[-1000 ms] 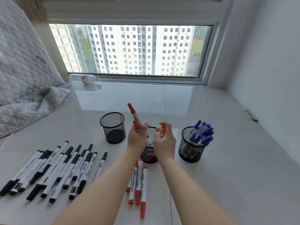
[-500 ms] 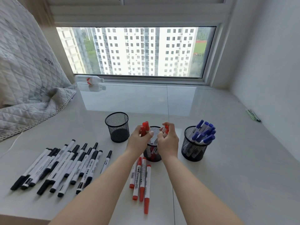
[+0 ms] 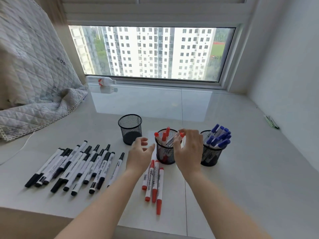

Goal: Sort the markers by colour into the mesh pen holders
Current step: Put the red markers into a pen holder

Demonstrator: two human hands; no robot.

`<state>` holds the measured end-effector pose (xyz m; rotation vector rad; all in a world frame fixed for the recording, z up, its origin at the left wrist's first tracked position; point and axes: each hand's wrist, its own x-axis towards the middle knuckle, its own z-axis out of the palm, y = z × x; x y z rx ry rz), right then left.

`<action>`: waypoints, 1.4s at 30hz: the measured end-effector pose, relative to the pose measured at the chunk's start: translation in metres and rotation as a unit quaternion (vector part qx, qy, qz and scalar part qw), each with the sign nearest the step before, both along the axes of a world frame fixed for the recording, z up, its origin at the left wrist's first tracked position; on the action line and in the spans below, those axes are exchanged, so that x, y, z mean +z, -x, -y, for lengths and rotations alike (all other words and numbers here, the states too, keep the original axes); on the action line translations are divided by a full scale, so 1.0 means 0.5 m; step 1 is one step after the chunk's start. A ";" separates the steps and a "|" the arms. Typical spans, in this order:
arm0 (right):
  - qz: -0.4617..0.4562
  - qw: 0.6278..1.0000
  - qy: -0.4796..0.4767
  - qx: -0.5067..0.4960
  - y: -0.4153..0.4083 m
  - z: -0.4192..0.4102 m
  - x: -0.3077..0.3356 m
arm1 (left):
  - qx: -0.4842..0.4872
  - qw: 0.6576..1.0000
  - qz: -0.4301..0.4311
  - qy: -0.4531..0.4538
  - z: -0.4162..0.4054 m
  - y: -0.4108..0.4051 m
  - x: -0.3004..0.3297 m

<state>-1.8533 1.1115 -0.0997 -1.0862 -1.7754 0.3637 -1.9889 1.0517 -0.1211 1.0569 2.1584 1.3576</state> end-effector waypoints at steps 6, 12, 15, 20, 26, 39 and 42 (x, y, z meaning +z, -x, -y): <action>0.126 0.981 0.058 0.135 -0.011 0.090 -0.081 | -0.029 0.972 -0.125 0.195 0.054 -0.016 -0.069; 0.296 0.920 0.247 0.068 0.014 0.103 -0.110 | -0.027 0.960 -0.179 0.213 0.070 -0.016 -0.076; 0.322 0.906 0.272 0.048 0.020 0.099 -0.106 | -0.021 0.952 -0.205 0.227 0.082 -0.011 -0.077; 0.417 0.863 0.274 0.078 0.019 0.101 -0.111 | -0.019 0.932 -0.227 0.282 0.077 -0.017 -0.071; 0.443 0.841 0.283 0.132 -0.013 0.093 -0.089 | 0.028 0.975 -0.064 0.209 0.088 -0.011 -0.065; -0.133 0.930 0.286 0.188 -0.015 -0.021 0.177 | 0.094 0.991 0.089 -0.035 0.012 -0.009 0.074; -0.319 0.872 0.302 0.217 0.004 -0.061 0.212 | 0.077 0.985 0.115 -0.102 -0.014 -0.006 0.110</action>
